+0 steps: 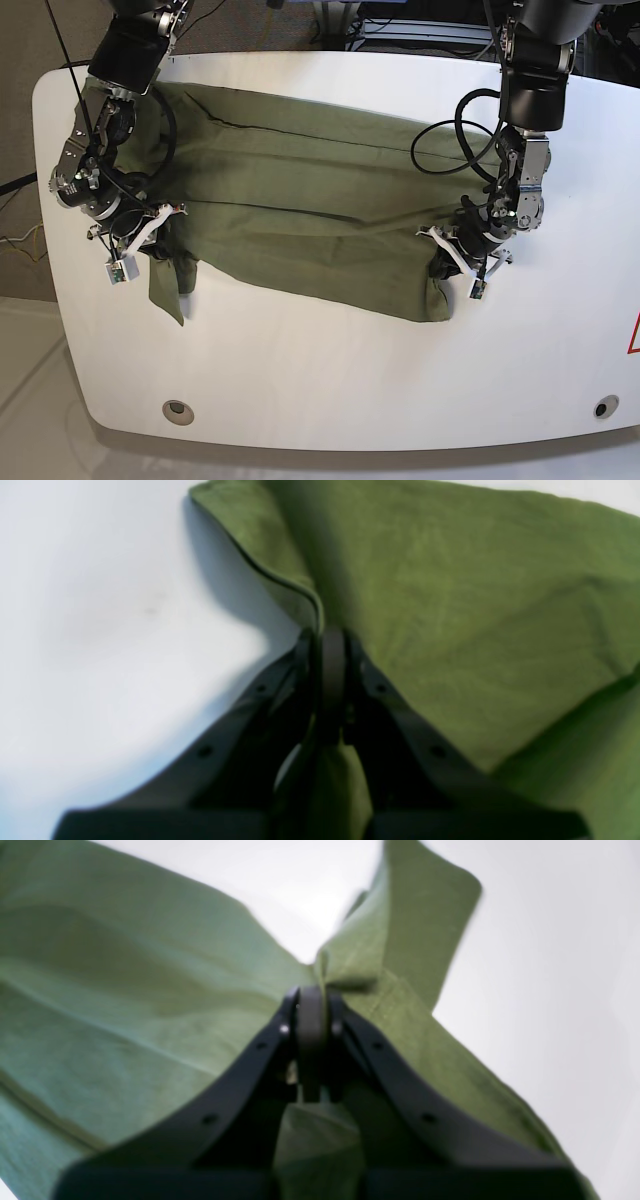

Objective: Fold the T-shirt properly

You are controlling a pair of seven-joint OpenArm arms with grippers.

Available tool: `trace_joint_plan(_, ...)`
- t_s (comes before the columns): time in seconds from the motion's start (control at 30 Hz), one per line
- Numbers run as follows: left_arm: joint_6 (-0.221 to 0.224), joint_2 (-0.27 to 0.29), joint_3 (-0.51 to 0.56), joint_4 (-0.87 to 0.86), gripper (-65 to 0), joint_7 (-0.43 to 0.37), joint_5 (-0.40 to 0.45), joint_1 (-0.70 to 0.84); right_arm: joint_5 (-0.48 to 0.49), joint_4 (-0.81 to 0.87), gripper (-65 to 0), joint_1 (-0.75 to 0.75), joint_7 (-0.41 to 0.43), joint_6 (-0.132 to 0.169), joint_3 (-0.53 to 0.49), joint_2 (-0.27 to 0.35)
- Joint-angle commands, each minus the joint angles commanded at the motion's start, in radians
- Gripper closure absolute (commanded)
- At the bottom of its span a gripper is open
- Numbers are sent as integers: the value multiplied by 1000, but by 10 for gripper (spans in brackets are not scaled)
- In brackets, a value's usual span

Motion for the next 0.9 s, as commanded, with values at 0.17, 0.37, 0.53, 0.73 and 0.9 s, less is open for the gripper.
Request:
trace_joint_plan(0.17, 0, -28, 0, 63, 0, 35, 2, 2, 0, 37, -6, -17, 0, -2, 0, 0)
trace_joint_plan(0.37, 0, -37, -2, 135, 0, 77, 2, 3, -2, 52, -6, -49, 0, -3, 3, 5)
trace_joint_plan(0.53, 0, -54, -21, 190, 0, 109, 2, 23, -2, 54, -6, -52, 0, -3, 8, 5)
trace_joint_plan(0.73, 0, -58, -28, 253, 0, 135, 2, 43, -3, 54, -6, -72, 0, -3, 8, 14)
trace_joint_plan(0.9, 0, -87, -28, 304, 0, 149, 2, 69, -3, 54, -6, -75, 0, -5, 9, 35)
